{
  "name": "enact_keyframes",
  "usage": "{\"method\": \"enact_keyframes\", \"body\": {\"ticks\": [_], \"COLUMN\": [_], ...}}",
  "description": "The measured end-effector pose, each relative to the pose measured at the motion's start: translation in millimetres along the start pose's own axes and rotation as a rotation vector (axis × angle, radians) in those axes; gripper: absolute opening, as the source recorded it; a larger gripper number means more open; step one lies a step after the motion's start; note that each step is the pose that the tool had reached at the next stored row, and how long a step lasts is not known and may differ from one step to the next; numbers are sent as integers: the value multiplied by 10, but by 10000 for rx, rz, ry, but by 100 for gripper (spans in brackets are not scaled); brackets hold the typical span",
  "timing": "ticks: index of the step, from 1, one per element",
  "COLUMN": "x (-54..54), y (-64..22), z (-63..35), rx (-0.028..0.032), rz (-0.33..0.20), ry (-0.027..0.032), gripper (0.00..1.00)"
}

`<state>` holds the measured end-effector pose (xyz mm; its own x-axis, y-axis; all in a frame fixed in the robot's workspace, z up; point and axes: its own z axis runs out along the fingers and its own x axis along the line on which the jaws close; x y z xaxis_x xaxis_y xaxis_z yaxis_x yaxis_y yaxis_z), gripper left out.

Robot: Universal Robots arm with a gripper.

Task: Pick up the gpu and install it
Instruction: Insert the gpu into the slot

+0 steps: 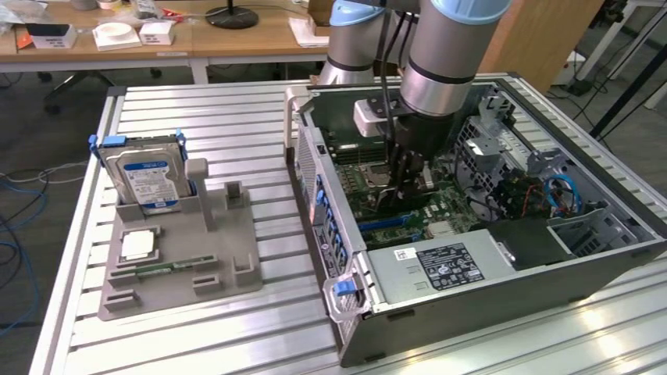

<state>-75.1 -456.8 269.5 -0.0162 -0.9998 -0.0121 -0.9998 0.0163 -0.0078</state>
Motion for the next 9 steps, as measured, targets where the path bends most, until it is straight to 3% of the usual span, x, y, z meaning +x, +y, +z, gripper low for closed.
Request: {"method": "enact_keyframes", "body": {"ticks": [9], "x": [0], "y": [1], "z": [-3], "rx": [2], "rz": [1], "ry": [-2], "gripper": [26]}}
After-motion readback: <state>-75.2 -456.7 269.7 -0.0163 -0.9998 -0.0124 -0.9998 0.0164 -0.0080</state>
